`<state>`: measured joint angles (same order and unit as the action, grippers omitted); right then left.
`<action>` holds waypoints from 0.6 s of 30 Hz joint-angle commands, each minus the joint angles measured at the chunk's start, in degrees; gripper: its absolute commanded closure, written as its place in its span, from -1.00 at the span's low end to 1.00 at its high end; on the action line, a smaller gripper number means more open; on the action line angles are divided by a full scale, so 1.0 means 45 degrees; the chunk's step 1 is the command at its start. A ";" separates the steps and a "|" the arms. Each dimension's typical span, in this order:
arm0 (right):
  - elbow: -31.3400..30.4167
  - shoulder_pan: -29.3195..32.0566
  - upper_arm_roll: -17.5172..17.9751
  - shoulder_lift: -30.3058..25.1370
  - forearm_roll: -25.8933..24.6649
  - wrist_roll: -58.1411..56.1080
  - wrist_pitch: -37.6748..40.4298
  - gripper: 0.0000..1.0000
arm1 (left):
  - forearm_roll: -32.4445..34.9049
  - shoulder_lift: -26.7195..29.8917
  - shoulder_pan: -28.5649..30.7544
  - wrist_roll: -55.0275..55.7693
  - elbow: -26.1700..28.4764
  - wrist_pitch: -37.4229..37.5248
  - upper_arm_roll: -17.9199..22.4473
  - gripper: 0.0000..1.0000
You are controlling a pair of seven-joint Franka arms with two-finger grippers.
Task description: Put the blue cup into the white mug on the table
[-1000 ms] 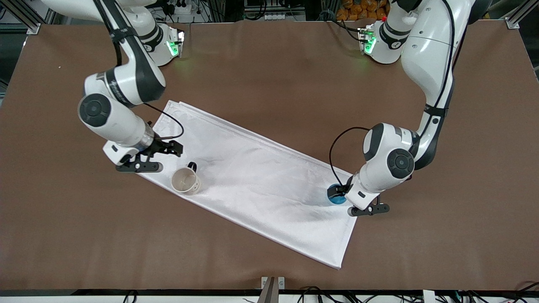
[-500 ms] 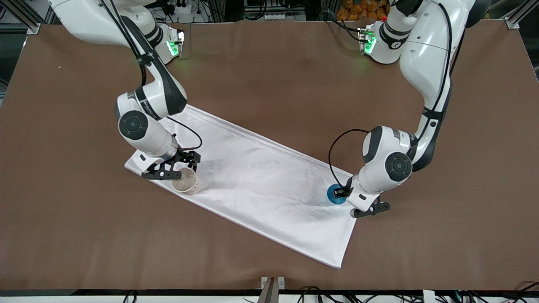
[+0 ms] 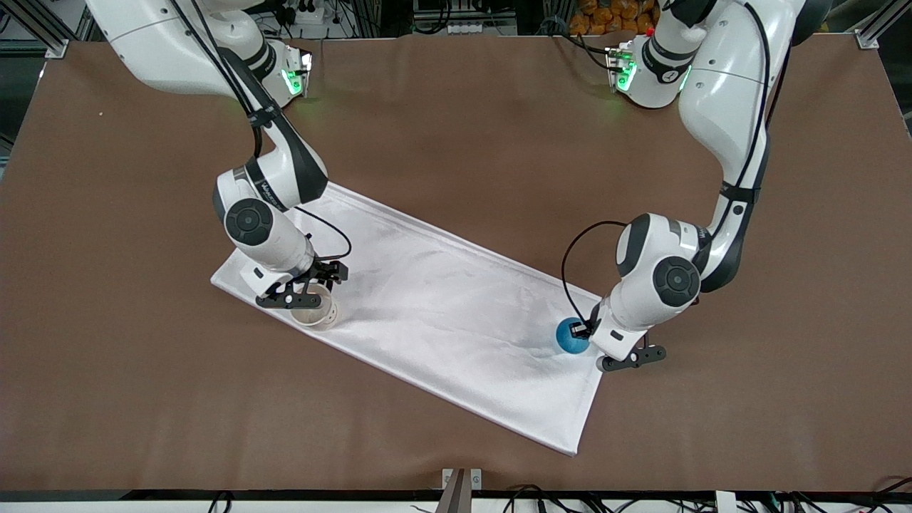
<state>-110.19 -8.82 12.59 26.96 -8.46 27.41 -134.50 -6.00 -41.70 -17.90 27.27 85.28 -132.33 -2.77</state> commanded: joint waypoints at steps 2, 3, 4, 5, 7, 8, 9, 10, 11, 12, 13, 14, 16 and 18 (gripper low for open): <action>0.0113 0.0047 0.0092 0.0337 -0.0365 0.0453 -0.0463 -0.76 | 0.0377 0.1218 0.0130 0.0385 0.0111 0.1202 0.0029 1.00; 0.0113 0.0047 0.0092 0.0396 -0.0385 0.0453 -0.0483 -0.67 | 0.0377 0.1394 0.0169 0.0385 0.0131 0.1378 0.0029 1.00; 0.0113 0.0047 0.0092 0.0416 -0.0385 0.0453 -0.0502 -0.55 | 0.0377 0.1550 0.0189 0.0385 0.0131 0.1631 0.0029 1.00; 0.0113 0.0047 0.0092 0.0416 -0.0385 0.0453 -0.0503 -0.40 | 0.0377 0.1784 0.0209 0.0385 0.0131 0.2001 0.0029 1.00; 0.0113 0.0086 0.0092 0.0416 -0.0385 0.0472 -0.0503 -0.13 | 0.0377 0.2233 0.0287 0.0385 0.0131 0.2627 0.0029 1.00; 0.0113 0.0086 0.0073 0.0416 -0.0385 0.0453 -0.0503 0.01 | 0.0377 0.2429 0.0345 0.0366 0.0150 0.2920 0.0029 1.00; 0.0113 0.0105 0.0073 0.0416 -0.0385 0.0453 -0.0503 0.19 | 0.0396 0.2682 0.0423 0.0269 0.0170 0.3348 0.0029 1.00; 0.0113 0.0106 0.0073 0.0416 -0.0385 0.0453 -0.0503 0.35 | 0.0396 0.2897 0.0501 0.0191 0.0267 0.3739 0.0029 1.00; 0.0132 0.0106 0.0073 0.0416 -0.0385 0.0453 -0.0503 0.51 | 0.0415 0.3112 0.0560 0.0132 0.0422 0.3956 0.0029 1.00; 0.0132 0.0106 0.0073 0.0396 -0.0385 0.0453 -0.0483 0.68 | 0.0416 0.3346 0.0638 0.0035 0.0598 0.4094 0.0029 1.00; 0.0152 0.0106 0.0073 0.0377 -0.0385 0.0453 -0.0464 0.84 | 0.0435 0.3639 0.0754 -0.0159 0.0890 0.4114 0.0029 1.00; 0.0190 0.0106 0.0073 0.0357 -0.0366 0.0453 -0.0405 0.96 | 0.0455 0.3912 0.0872 -0.0393 0.1221 0.4114 0.0029 1.00; 0.0249 0.0086 0.0092 0.0318 -0.0346 0.0472 -0.0346 1.00 | 0.0455 0.4440 0.1029 -0.0862 0.1846 0.4095 0.0009 1.00; 0.0288 0.0067 0.0092 0.0202 -0.0326 0.0453 -0.0307 1.00 | 0.0474 0.4967 0.1068 -0.1234 0.2433 0.4095 0.0029 1.00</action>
<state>-109.88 -8.73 12.52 28.47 -8.97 27.93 -136.44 -5.22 -26.41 -14.36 25.35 87.30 -113.48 -2.48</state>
